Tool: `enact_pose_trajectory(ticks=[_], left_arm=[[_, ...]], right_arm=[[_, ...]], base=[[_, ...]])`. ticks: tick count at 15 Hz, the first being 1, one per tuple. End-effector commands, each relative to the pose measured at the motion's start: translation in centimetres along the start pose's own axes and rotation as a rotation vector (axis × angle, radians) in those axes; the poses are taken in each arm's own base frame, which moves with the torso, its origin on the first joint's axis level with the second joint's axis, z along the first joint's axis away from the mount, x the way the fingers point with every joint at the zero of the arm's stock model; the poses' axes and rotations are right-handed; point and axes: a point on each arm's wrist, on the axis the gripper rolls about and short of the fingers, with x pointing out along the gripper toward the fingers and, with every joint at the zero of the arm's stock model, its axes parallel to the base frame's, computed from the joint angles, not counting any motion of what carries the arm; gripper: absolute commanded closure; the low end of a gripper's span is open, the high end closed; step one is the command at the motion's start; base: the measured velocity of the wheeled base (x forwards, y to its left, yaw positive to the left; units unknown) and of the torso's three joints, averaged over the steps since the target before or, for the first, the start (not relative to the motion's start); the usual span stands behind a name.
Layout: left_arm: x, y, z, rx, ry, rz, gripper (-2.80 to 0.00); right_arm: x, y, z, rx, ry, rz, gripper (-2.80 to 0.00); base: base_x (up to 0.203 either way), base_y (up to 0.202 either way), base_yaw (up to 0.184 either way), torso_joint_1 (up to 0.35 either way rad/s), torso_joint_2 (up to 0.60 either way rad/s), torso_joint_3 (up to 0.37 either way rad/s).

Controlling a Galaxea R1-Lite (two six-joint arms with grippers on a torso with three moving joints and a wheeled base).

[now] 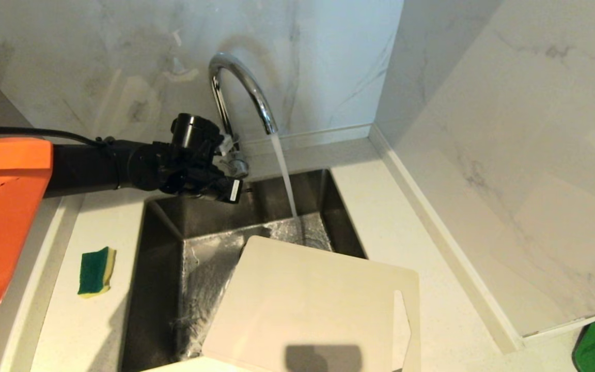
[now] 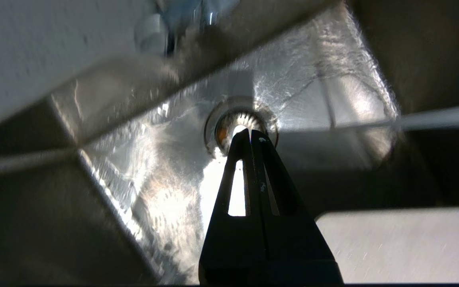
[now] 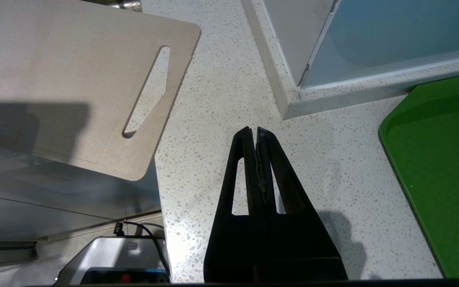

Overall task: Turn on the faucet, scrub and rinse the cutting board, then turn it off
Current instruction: Turn off the tap

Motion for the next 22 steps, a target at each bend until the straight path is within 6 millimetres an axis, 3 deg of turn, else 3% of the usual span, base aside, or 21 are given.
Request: enact_pose_trajectory(ticks=[1,8,22], left_arm=[[0.1,-0.4,0.5,-0.014,-0.054,0.006,0.0],[-0.1,-0.1,1.1,-0.031,-0.11,0.136,0.0],[-0.9,-0.2,2.7,-0.064,-0.251,0.227,0.0]], right_arm=[[0.0,0.0,0.0,0.0,0.002,0.0,0.0],[0.0,0.0,0.0,0.0,0.002,0.001,0.0],[0.0,0.0,0.0,0.0,0.002,0.0,0.0]], base=[[0.0,0.0,0.0,0.0,0.0,0.0],[0.0,0.0,0.0,0.0,0.0,0.0],[0.0,0.0,0.0,0.0,0.0,0.0]])
